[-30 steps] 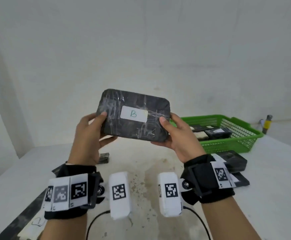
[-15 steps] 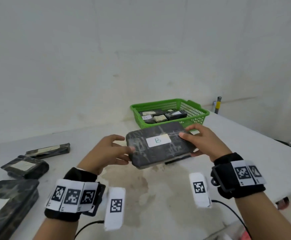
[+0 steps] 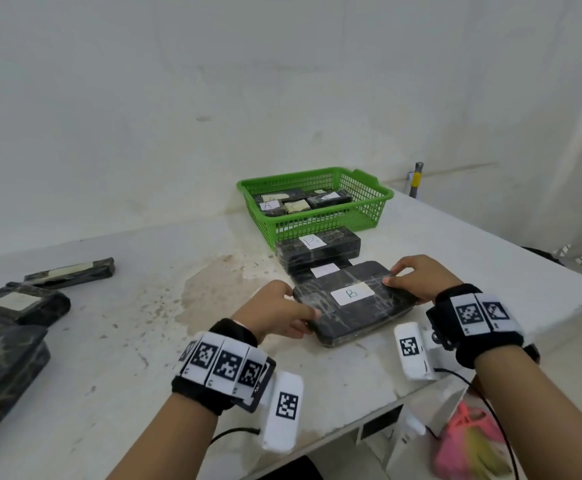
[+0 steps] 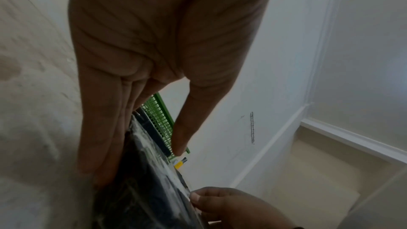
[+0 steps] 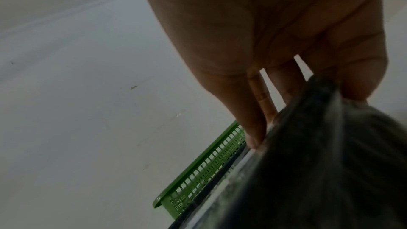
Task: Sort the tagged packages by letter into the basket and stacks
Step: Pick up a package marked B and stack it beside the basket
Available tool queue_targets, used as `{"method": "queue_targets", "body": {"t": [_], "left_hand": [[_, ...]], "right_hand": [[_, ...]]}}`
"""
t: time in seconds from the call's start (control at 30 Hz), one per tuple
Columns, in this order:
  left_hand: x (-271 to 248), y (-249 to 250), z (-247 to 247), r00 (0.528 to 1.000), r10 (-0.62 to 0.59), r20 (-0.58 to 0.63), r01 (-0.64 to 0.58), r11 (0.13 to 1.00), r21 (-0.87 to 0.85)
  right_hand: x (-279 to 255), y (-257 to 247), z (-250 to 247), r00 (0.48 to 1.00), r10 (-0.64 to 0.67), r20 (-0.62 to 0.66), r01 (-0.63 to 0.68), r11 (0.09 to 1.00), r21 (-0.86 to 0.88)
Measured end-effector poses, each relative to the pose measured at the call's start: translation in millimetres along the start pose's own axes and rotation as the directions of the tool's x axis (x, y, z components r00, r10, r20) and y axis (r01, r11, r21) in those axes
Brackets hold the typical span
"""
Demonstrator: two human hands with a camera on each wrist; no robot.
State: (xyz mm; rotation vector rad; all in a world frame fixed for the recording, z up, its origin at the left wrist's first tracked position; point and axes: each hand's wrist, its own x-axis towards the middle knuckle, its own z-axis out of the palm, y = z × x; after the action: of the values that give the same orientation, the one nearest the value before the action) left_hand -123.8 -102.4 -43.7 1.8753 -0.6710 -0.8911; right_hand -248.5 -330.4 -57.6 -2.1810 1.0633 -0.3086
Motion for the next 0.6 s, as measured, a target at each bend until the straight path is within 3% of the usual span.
{"method": "queue_targets", "body": {"t": [0.3,0.5,0.6], "left_hand": [[13,4,6,1.000,-0.022,-0.006,0.022,1.000,0.008],[12,-1,0,0.998,-0.068,0.016,0.068,0.996,-0.055],[9,-9,-15,0.997,-0.066,-0.025,0.064,0.995,-0.077]], "right_hand": [[16,-3,2,0.999,0.038,-0.004,-0.038,0.999,-0.036],[4,-10,-5,0.997,0.064,0.037,-0.060,0.993,-0.105],[-7,-26,-13,0.999,0.032,-0.003,-0.032,0.995,-0.093]]}}
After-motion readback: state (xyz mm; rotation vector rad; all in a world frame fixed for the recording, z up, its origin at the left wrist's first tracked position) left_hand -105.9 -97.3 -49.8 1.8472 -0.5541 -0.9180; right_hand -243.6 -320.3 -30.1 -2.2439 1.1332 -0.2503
